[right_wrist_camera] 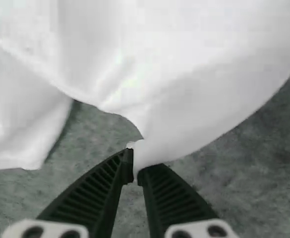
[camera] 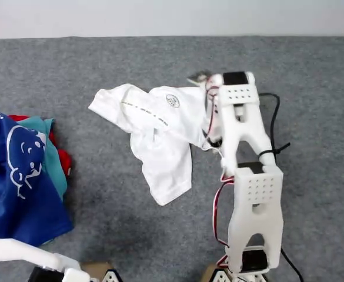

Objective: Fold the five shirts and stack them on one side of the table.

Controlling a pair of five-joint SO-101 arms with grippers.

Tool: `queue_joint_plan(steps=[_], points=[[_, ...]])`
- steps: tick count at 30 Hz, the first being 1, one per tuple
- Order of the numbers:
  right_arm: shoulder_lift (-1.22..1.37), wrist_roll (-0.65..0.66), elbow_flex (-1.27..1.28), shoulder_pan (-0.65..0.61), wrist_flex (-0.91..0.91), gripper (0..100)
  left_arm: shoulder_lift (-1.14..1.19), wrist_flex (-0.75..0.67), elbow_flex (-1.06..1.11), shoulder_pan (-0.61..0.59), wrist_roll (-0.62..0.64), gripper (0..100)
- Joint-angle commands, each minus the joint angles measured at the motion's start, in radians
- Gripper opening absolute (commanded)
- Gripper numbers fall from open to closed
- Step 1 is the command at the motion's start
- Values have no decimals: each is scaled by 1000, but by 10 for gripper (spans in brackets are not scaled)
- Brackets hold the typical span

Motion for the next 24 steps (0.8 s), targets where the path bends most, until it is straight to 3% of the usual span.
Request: queue_joint_plan(steps=[1, 10, 15, 18, 21, 24], points=[[-82, 18, -115, -79, 47, 9, -58, 3, -15, 0, 8, 261], [-398, 55, -114, -444, 42, 9, -230, 0, -8, 87, 8, 261], [-423, 55, -114, -639, 41, 9, -241, 0, -2, 100, 9, 261], [-401, 49, -115, -684, 8, 16, -245, -2, 36, 98, 9, 261], [-406, 40, -129, -682, 31, 109, -249, 2, 62, 97, 9, 261], [-447, -94, -138, -656, 45, 272, -249, 6, 62, 106, 8, 265]])
